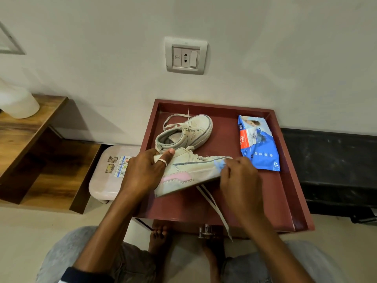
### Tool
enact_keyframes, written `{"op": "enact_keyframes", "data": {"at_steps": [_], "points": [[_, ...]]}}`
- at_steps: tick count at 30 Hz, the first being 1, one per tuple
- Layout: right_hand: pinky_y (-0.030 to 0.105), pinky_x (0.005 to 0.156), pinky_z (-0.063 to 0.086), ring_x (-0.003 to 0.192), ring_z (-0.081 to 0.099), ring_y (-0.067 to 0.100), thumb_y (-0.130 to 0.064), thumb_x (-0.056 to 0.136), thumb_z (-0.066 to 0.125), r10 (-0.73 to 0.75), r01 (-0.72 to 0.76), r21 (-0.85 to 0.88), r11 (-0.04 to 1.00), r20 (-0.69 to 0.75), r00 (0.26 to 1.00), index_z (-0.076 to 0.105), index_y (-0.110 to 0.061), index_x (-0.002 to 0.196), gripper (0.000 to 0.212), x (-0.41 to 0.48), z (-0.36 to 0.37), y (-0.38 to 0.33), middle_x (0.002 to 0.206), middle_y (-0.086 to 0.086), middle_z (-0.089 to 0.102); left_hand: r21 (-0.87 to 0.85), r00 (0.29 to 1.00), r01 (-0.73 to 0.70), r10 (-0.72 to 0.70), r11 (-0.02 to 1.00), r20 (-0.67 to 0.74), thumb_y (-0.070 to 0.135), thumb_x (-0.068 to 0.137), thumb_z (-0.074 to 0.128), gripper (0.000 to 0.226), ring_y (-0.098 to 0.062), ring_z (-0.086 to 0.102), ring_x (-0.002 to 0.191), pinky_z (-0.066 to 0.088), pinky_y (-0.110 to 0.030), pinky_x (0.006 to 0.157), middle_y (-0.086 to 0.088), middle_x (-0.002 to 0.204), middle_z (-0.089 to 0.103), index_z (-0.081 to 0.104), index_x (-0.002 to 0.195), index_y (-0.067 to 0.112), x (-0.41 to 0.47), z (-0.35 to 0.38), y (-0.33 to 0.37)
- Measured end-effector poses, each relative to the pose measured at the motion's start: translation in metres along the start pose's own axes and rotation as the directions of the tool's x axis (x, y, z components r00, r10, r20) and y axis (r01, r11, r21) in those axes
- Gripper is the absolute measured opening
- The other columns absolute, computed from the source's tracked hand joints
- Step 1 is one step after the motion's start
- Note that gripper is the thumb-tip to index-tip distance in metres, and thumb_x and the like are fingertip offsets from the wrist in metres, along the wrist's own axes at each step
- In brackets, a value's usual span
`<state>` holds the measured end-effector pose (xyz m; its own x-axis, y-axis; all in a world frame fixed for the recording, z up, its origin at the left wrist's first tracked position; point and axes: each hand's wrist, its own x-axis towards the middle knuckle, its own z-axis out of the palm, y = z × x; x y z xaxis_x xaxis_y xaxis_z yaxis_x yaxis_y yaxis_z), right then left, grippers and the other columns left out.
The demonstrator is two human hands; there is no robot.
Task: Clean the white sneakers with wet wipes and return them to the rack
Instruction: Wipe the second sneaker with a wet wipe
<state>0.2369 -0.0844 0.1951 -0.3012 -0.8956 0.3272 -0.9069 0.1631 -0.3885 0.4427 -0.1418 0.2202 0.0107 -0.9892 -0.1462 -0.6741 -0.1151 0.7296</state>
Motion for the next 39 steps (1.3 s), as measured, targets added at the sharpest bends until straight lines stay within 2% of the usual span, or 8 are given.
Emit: {"op": "enact_keyframes", "data": {"at_steps": [5, 12, 16, 19, 23, 28, 34, 39], "points": [[0.033, 0.07, 0.05, 0.085, 0.065, 0.028, -0.012, 0.092, 0.057, 0.205, -0.209, 0.06, 0.976, 0.073, 0.976, 0.073, -0.005, 0.1, 0.019, 0.025, 0.0, 0.026, 0.092, 0.013, 0.072, 0.02, 1.0, -0.01, 0.011, 1.0, -0.018, 0.064, 0.094, 0.052, 0.043, -0.012, 0.06, 0.066, 0.035, -0.028, 0.053, 0.007, 0.066, 0.063, 0.06, 0.074, 0.027, -0.001, 0.0, 0.001], [0.035, 0.056, 0.051, 0.071, 0.061, 0.027, -0.006, 0.087, 0.064, -0.117, 0.118, -0.007, 0.993, 0.009, 0.993, 0.07, -0.006, 0.096, 0.011, -0.015, -0.006, -0.012, 0.084, 0.011, 0.063, 0.02, 1.0, -0.019, 0.019, 1.0, -0.013, 0.063, 0.094, 0.052, 0.046, -0.014, 0.06, 0.064, 0.033, -0.029, 0.052, 0.005, 0.064, 0.062, 0.061, 0.074, 0.023, -0.001, 0.001, 0.001], [0.028, 0.061, 0.037, 0.077, 0.063, 0.031, -0.008, 0.089, 0.064, 0.174, -0.164, -0.081, 0.983, 0.135, 0.976, 0.071, -0.001, 0.087, 0.01, 0.025, 0.01, 0.049, 0.085, 0.017, 0.067, 0.012, 1.0, -0.019, 0.019, 1.0, -0.008, 0.064, 0.094, 0.052, 0.047, -0.013, 0.061, 0.063, 0.034, -0.029, 0.052, 0.005, 0.064, 0.064, 0.064, 0.077, 0.021, -0.001, 0.0, 0.001], [0.03, 0.062, 0.041, 0.079, 0.062, 0.029, -0.011, 0.092, 0.06, 0.242, -0.242, -0.017, 0.97, 0.147, 0.959, 0.072, -0.003, 0.093, 0.015, 0.025, 0.01, 0.047, 0.087, 0.016, 0.068, 0.013, 1.0, -0.004, 0.004, 1.0, 0.001, 0.063, 0.094, 0.051, 0.046, -0.012, 0.058, 0.061, 0.032, -0.028, 0.051, 0.006, 0.061, 0.061, 0.063, 0.077, 0.022, 0.0, -0.001, 0.002], [0.034, 0.062, 0.049, 0.079, 0.06, 0.029, -0.007, 0.089, 0.057, 0.084, -0.084, 0.019, 0.996, 0.015, 0.996, 0.068, -0.005, 0.096, 0.013, 0.01, -0.005, 0.007, 0.092, 0.013, 0.061, 0.012, 1.0, -0.006, 0.006, 1.0, 0.012, 0.065, 0.094, 0.049, 0.048, -0.013, 0.061, 0.065, 0.035, -0.029, 0.053, 0.004, 0.064, 0.064, 0.062, 0.077, 0.022, 0.0, -0.001, 0.0], [0.036, 0.063, 0.056, 0.086, 0.062, 0.027, 0.005, 0.078, 0.067, -0.147, 0.145, 0.031, 0.989, 0.081, 0.986, 0.07, -0.005, 0.1, 0.025, -0.014, -0.006, -0.014, 0.103, 0.01, 0.059, 0.042, 1.0, -0.03, 0.03, 0.999, 0.004, 0.065, 0.094, 0.049, 0.05, -0.013, 0.06, 0.064, 0.035, -0.03, 0.053, 0.004, 0.063, 0.063, 0.06, 0.074, 0.021, 0.001, -0.001, -0.002], [0.029, 0.083, 0.046, 0.103, 0.064, 0.028, -0.012, 0.095, 0.058, 0.219, -0.243, 0.095, 0.965, 0.214, 0.952, 0.072, -0.009, 0.113, 0.023, 0.033, -0.002, 0.046, 0.109, 0.011, 0.072, 0.031, 0.998, -0.067, 0.067, 0.997, 0.003, 0.064, 0.094, 0.052, 0.048, -0.013, 0.061, 0.064, 0.037, -0.03, 0.054, 0.004, 0.063, 0.063, 0.058, 0.072, 0.022, 0.001, -0.002, -0.003], [0.038, 0.07, 0.057, 0.082, 0.067, 0.03, 0.01, 0.072, 0.068, -0.069, 0.066, 0.037, 0.997, 0.094, 0.993, 0.073, -0.004, 0.102, 0.034, -0.009, -0.01, -0.007, 0.095, 0.012, 0.072, 0.039, 0.998, -0.066, 0.066, 0.997, 0.005, 0.064, 0.093, 0.051, 0.048, -0.012, 0.061, 0.064, 0.038, -0.03, 0.054, 0.005, 0.063, 0.064, 0.059, 0.072, 0.022, 0.002, -0.001, -0.004]]}}
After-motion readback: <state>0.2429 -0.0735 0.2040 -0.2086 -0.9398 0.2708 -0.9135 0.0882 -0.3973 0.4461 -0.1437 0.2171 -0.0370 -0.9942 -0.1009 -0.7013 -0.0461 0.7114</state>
